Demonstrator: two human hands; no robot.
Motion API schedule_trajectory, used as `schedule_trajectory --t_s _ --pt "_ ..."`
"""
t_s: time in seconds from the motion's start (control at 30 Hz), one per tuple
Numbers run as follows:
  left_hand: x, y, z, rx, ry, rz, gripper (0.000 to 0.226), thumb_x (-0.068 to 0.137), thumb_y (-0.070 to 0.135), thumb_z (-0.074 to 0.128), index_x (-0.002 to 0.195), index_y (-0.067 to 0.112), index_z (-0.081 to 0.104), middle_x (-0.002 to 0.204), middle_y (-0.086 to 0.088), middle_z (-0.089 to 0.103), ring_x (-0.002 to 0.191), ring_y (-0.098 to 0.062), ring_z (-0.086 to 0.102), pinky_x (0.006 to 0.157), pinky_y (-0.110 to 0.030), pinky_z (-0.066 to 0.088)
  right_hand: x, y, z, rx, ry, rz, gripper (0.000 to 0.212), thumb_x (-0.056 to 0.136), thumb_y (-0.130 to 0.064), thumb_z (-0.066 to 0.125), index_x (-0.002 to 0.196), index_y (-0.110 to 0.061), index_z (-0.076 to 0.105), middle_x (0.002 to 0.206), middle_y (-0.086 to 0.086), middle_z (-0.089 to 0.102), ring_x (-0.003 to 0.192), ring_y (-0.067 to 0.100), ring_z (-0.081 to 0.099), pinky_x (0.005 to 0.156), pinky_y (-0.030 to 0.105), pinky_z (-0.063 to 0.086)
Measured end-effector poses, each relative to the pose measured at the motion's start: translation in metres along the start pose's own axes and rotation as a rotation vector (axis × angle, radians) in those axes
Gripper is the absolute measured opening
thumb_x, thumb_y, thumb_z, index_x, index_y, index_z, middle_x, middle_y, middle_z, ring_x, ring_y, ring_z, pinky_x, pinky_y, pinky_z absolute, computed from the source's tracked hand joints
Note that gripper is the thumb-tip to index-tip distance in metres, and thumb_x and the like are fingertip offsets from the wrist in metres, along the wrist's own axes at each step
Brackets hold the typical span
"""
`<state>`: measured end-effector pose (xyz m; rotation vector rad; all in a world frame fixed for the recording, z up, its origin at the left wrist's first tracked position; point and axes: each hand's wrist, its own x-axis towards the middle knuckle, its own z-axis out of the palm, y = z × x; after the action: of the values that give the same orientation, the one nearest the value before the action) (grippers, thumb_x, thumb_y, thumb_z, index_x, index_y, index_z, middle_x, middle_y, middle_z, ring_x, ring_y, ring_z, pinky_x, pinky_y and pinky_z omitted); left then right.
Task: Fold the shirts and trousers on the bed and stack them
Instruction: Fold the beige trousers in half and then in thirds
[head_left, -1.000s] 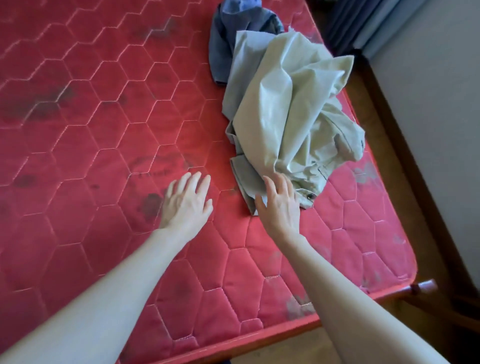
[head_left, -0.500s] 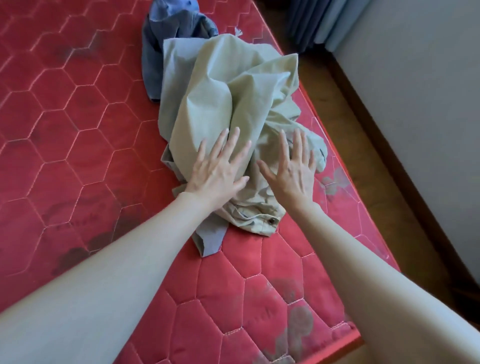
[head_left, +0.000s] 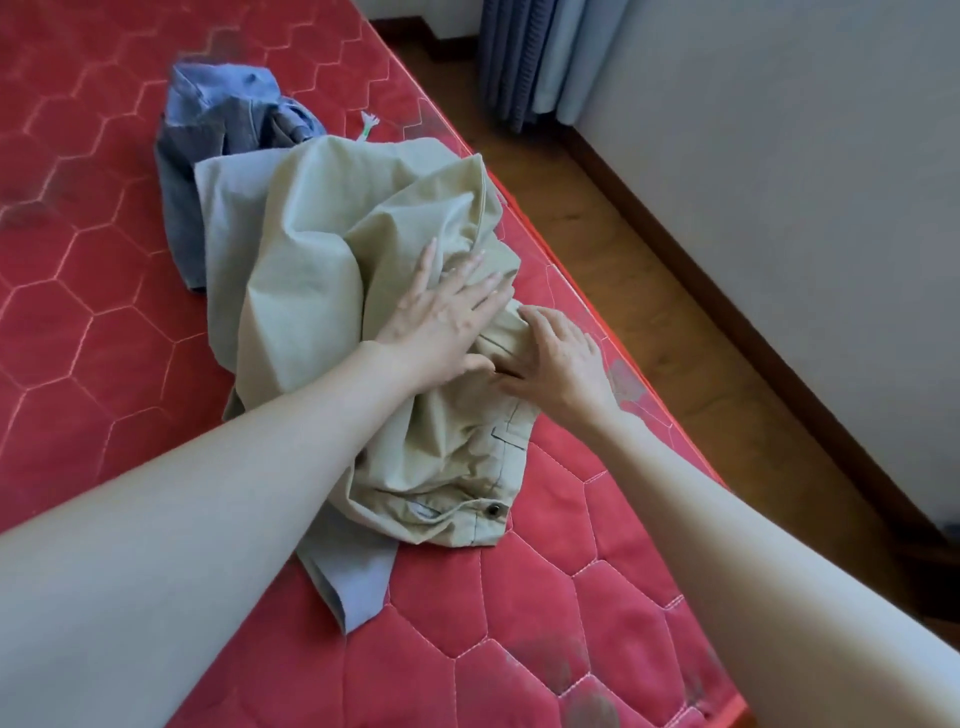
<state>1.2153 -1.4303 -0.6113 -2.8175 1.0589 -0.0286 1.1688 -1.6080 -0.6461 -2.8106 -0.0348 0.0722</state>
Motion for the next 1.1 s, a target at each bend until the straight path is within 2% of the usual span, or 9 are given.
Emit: schedule_trajectory --t_s 0.07,0.13,0.23,0.33,0.47,0.63,0.8,0.97,1.1 --pt "0.008 0.003 -0.002 0.029 -0.083 0.039 0.074 0.09 0.062 0.047 0.148 0.021 0.029 0.151 0.003 0.038 0.148 -0.019 0.014 0.114 -0.058 -0.009 -0.003 0.005 -0.003 -0.005 0.017 -0.011 0.043 0.081 -0.028 0.07 0.121 -0.017 0.056 0.12 0.001 0.06 0.119 0.024 0.05 0.106 0.048 0.03" --pt "0.009 0.006 -0.003 -0.003 -0.115 0.047 0.054 0.09 0.059 0.051 0.126 0.018 0.05 0.124 0.002 0.06 0.133 -0.019 0.043 0.116 -0.055 -0.009 -0.01 0.004 -0.009 -0.057 0.026 -0.046 0.005 0.083 -0.015 0.061 0.085 -0.017 0.057 0.082 -0.002 0.06 0.093 0.027 0.058 0.098 0.04 0.033" --pt "0.0 0.011 -0.005 -0.044 -0.074 0.03 0.03 0.094 0.046 0.053 0.103 0.018 0.055 0.103 0.0 0.065 0.11 -0.02 0.059 0.12 -0.045 -0.003 -0.019 -0.004 -0.022 -0.12 0.026 -0.114 0.011 0.087 -0.011 0.056 0.076 -0.014 0.057 0.073 -0.002 0.061 0.078 0.027 0.057 0.092 0.035 0.032" --pt "-0.013 0.011 -0.012 -0.112 0.053 -0.039 0.024 0.095 0.032 0.052 0.114 0.017 0.057 0.108 0.0 0.066 0.107 -0.02 0.06 0.117 -0.034 0.011 -0.026 -0.015 -0.049 -0.13 0.147 -0.228 0.007 0.083 -0.009 0.06 0.076 -0.009 0.06 0.073 0.002 0.064 0.069 0.027 0.053 0.086 0.038 0.039" --pt "-0.045 0.006 -0.059 -0.275 0.147 -0.115 0.026 0.094 0.028 0.055 0.117 0.017 0.058 0.11 0.0 0.066 0.103 -0.027 0.062 0.079 -0.034 0.044 -0.04 -0.038 -0.102 -0.181 0.168 -0.339 0.01 0.084 -0.017 0.058 0.081 -0.009 0.064 0.075 0.001 0.066 0.073 0.028 0.06 0.089 0.037 0.036" --pt "-0.094 0.0 -0.159 -0.37 0.234 -0.115 0.013 0.093 0.022 0.056 0.1 0.011 0.057 0.095 -0.007 0.064 0.092 -0.032 0.062 0.07 -0.037 0.048 -0.072 -0.086 -0.185 -0.139 0.25 -0.452 0.007 0.081 -0.009 0.061 0.074 -0.008 0.061 0.065 0.003 0.061 0.062 0.028 0.054 0.083 0.039 0.047" --pt "-0.153 -0.016 -0.276 -0.428 0.405 -0.183 0.019 0.088 0.011 0.058 0.106 0.011 0.066 0.098 -0.01 0.068 0.091 -0.033 0.063 0.07 -0.038 0.048 -0.1 -0.155 -0.28 -0.11 0.348 -0.534 0.006 0.082 -0.012 0.06 0.078 -0.008 0.063 0.069 0.001 0.062 0.063 0.028 0.054 0.076 0.037 0.046" --pt "-0.224 -0.041 -0.4 -0.321 0.526 -0.18 0.012 0.09 0.007 0.058 0.097 0.004 0.067 0.083 -0.01 0.066 0.078 -0.033 0.063 0.061 -0.032 0.042 -0.13 -0.239 -0.384 -0.073 0.394 -0.605 0.013 0.083 -0.016 0.061 0.092 -0.014 0.07 0.086 -0.003 0.07 0.08 0.022 0.063 0.093 0.035 0.042" --pt "-0.283 -0.056 -0.505 -0.326 0.624 -0.26 0.021 0.091 0.019 0.05 0.098 0.008 0.068 0.087 -0.007 0.068 0.082 -0.031 0.064 0.064 -0.039 0.048 -0.159 -0.315 -0.48 0.007 0.435 -0.664 0.016 0.08 -0.016 0.062 0.093 -0.018 0.072 0.086 -0.004 0.071 0.08 0.026 0.063 0.068 0.028 0.04"
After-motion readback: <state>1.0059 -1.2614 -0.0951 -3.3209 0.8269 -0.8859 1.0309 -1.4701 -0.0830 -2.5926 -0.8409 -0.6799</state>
